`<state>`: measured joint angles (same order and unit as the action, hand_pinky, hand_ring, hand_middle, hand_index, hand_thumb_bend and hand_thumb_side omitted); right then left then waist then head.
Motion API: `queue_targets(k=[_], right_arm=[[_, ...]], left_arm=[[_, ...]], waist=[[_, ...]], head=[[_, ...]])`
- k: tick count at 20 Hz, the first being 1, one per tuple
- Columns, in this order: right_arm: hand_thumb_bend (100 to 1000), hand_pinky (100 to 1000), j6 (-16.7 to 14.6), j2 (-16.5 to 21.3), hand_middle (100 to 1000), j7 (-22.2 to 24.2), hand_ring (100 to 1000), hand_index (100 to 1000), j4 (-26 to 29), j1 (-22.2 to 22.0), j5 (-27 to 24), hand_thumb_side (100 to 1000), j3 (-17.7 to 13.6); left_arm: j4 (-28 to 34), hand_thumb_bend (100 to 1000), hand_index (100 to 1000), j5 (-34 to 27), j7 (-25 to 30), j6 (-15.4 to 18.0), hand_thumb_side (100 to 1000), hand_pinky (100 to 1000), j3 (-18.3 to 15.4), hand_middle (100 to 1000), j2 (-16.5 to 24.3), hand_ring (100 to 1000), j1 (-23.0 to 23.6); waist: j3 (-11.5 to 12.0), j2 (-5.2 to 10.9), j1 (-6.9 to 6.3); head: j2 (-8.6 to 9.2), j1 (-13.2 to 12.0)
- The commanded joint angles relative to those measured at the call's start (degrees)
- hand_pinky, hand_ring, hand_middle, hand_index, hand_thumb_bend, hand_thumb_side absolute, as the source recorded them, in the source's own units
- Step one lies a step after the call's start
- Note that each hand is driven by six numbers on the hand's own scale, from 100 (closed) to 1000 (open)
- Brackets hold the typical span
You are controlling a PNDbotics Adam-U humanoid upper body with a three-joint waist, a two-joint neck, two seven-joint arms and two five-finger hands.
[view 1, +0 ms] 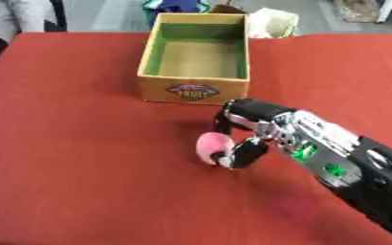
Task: Pick up objects on the table and place them in the box.
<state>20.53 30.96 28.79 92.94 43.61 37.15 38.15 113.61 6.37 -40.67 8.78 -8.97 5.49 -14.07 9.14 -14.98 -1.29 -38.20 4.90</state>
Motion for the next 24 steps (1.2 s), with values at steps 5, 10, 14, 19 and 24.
queue_targets(k=[5,10,14,19,24], right_arm=[[100,525,0.4,1.0,461,-1.8,623,577,2.5,0.3,-2.4,100,-1.0],[100,505,2.0,2.2,451,-2.6,615,566,7.5,0.6,-4.9,100,-2.5],[100,494,4.6,3.8,439,-3.2,609,554,14.0,1.6,-7.1,100,-5.3],[100,474,8.5,5.8,428,-3.2,602,541,20.3,3.7,-10.5,100,-10.3],[100,470,11.0,6.7,424,-4.6,602,539,21.2,7.9,-13.0,100,-14.7]], left_arm=[[1.0,126,485,-0.2,0.2,0.1,860,446,0.0,408,0.4,387,-0.5],[1.0,126,484,-0.2,0.2,0.1,861,446,-0.1,408,0.5,386,-0.4],[1.0,126,483,-0.3,0.2,0.1,861,447,-0.1,408,0.5,386,-0.3],[1.0,125,483,-0.3,0.2,0.1,861,447,-0.1,408,0.6,386,-0.3],[1.0,127,481,-0.5,0.3,0.1,862,448,0.0,407,0.6,386,-0.2]], waist=[[-0.1,0.86,-0.07],[-0.2,0.89,-0.12],[-0.4,0.82,-0.14],[-0.3,0.56,-0.20],[0.1,0.19,-0.23]], head=[[0.41,-0.1],[0.37,-0.1],[0.33,-0.1],[0.24,0.2],[0.02,1.3]])
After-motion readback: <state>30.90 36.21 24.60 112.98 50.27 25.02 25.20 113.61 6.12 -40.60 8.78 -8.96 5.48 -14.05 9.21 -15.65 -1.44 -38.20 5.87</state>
